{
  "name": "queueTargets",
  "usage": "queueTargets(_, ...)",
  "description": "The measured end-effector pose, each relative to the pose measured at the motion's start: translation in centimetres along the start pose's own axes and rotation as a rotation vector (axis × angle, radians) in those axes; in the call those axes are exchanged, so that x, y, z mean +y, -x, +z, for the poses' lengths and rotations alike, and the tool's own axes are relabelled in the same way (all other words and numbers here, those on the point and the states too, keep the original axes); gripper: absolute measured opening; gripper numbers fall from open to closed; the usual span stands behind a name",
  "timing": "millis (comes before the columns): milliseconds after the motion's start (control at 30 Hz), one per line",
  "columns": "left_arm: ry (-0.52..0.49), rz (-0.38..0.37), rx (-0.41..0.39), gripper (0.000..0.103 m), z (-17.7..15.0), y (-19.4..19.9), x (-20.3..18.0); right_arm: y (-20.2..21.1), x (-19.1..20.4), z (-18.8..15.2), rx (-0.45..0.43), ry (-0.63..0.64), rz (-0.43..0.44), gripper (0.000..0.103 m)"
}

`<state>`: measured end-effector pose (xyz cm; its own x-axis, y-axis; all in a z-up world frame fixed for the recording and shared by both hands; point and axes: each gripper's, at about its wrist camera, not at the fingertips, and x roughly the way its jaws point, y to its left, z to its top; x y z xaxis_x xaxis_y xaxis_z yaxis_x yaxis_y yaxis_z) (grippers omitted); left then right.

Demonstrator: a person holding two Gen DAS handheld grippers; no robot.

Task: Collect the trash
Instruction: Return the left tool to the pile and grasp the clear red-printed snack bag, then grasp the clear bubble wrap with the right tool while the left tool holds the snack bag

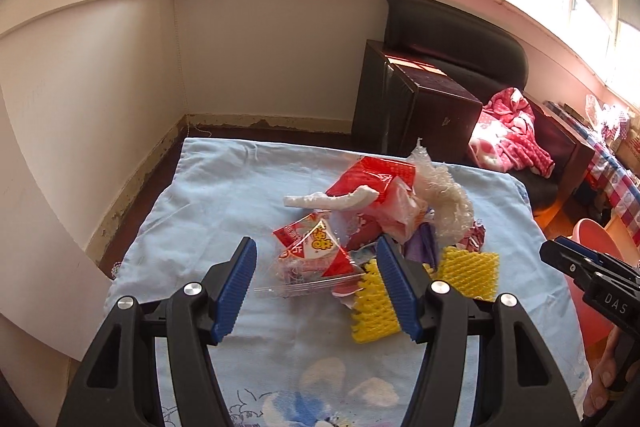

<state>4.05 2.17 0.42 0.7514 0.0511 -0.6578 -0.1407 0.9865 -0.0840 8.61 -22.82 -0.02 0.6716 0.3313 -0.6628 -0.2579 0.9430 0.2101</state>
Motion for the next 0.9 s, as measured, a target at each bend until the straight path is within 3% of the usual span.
queueTargets(400, 0.14, -0.114, 0.168, 0.059, -0.3, -5.4, 2.7, -3.0, 2.0, 2.0, 0.031, 0.032, 0.062, 0.034)
queueTargets(567, 0.132, -0.148, 0.201, 0.024, -0.6, -6.3, 2.8, -4.1, 1.9, 2.4, 0.044, 0.019, 0.07, 0.034)
queueTargets(667, 0.116, -0.161, 0.206, 0.01, -0.8, -6.4, 2.7, -4.7, 2.0, 2.7, 0.052, 0.008, 0.081, 0.034)
queueTargets(767, 0.104, -0.171, 0.199, 0.002, -0.8, -6.0, 2.8, -5.0, 2.2, 3.0, 0.051, 0.012, 0.088, 0.034)
queueTargets(900, 0.104, -0.194, 0.175, 0.002, -0.4, -4.9, 3.2, -5.4, 2.4, 3.5, 0.049, 0.017, 0.092, 0.034)
